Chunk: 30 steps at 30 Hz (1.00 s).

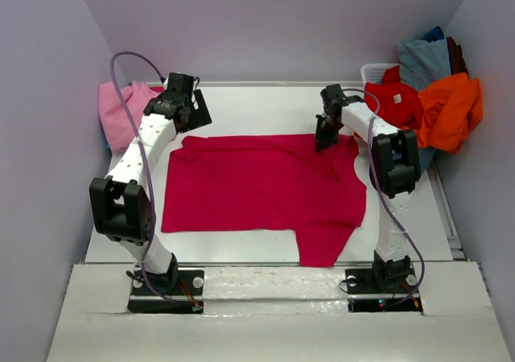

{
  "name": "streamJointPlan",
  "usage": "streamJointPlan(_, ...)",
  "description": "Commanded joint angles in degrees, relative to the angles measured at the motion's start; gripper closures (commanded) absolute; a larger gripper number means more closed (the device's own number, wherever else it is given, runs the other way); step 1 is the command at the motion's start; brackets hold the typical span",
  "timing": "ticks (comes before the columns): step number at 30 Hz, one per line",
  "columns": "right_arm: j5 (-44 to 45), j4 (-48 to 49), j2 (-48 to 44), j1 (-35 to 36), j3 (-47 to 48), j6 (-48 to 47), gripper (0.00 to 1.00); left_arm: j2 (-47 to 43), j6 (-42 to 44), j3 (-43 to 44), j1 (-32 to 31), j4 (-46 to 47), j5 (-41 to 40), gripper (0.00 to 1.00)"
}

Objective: Fold and stack the t-shirts
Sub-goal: Fold the tshirt

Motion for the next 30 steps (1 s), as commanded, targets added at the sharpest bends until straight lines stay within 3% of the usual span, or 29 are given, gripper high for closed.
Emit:
streamJointPlan(1,-1.49,-1.89,-7.28,1.12,-3.23,-0.06,0.93,-1.34,-0.16,0.47,-0.25,0.48,-0.19,0.01)
streamJointPlan(15,-5.62,-4.97,-17.67,5.24,-13.61,0.38,0.93,-2.66,0.19,-1.81,-0.25,1.71,1.22,0.01)
streamJointPlan(25,-10.37,-5.14,-14.25,9.29,-17.39,-0.85,0.92,-2.48,0.46,-1.29,-0.25,1.71,2.54,0.01)
streamJointPlan(27,-10.03,-5.23,-13.36,10.78,-17.57,-0.94,0.78,-2.74,0.63,-1.37,-0.25,1.63,2.63,0.01)
streamJointPlan(28,-9.67,-5.23,-13.19,10.78,-17.57,-0.85,0.66,-2.74,0.72,-1.37,-0.25,1.54,2.71,0.01)
streamJointPlan(30,-9.5,-4.79,-13.62,10.78,-17.57,-0.77,0.56,-2.74,0.64,-1.46,-0.25,1.36,2.71,0.01)
